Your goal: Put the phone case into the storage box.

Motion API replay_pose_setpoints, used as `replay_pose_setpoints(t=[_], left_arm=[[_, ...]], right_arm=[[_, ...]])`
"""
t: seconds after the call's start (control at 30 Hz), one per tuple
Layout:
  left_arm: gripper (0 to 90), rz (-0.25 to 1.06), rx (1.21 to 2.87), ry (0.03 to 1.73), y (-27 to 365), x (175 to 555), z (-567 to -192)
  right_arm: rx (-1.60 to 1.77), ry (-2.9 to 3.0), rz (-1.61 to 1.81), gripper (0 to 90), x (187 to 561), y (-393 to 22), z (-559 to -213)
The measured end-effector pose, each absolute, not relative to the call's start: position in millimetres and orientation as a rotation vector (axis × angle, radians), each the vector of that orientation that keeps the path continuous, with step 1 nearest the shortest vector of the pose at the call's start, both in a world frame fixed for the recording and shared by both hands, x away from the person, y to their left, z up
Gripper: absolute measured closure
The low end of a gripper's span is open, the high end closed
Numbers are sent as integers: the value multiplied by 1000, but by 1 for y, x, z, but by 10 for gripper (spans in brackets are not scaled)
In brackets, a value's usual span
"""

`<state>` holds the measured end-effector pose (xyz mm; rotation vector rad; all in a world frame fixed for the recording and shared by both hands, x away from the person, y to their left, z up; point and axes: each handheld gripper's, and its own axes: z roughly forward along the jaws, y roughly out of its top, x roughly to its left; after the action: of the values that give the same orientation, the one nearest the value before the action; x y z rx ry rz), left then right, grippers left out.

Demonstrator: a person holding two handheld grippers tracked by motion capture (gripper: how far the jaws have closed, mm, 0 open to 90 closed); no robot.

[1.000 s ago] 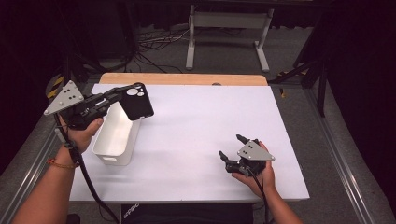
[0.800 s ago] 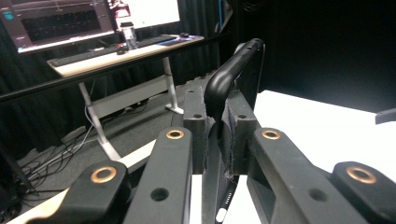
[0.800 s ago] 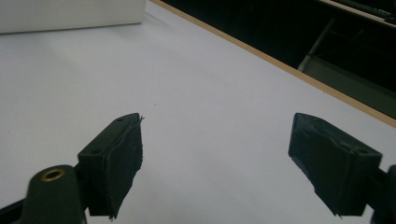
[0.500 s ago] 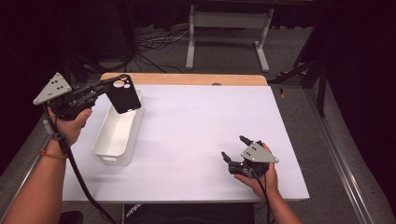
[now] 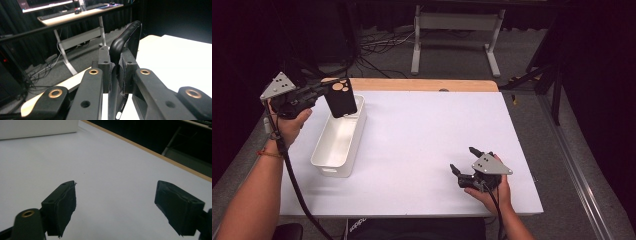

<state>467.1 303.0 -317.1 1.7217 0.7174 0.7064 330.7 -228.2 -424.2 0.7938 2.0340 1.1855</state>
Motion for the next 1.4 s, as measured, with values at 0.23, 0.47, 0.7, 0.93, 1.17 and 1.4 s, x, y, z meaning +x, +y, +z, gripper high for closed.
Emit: replay_pose_setpoints(t=[0.23, 0.47, 0.7, 0.93, 1.17, 1.4], left_arm=[[825, 676, 1748, 768, 304, 492, -339], [825, 656, 1763, 770, 301, 512, -357], [825, 644, 1782, 783, 300, 529, -372], [824, 621, 1770, 785, 300, 539, -381], [811, 679, 1752, 826, 301, 547, -384], [777, 741, 1779, 897, 296, 553, -392]], right_arm=[[771, 2073, 1186, 181, 330, -227, -427], [766, 2090, 1177, 181, 329, -227, -429], [772, 2098, 1156, 181, 332, -224, -430], [794, 2106, 1159, 181, 334, -222, -430], [810, 2113, 1159, 181, 335, -222, -431], [812, 2125, 1158, 181, 337, -223, -433]])
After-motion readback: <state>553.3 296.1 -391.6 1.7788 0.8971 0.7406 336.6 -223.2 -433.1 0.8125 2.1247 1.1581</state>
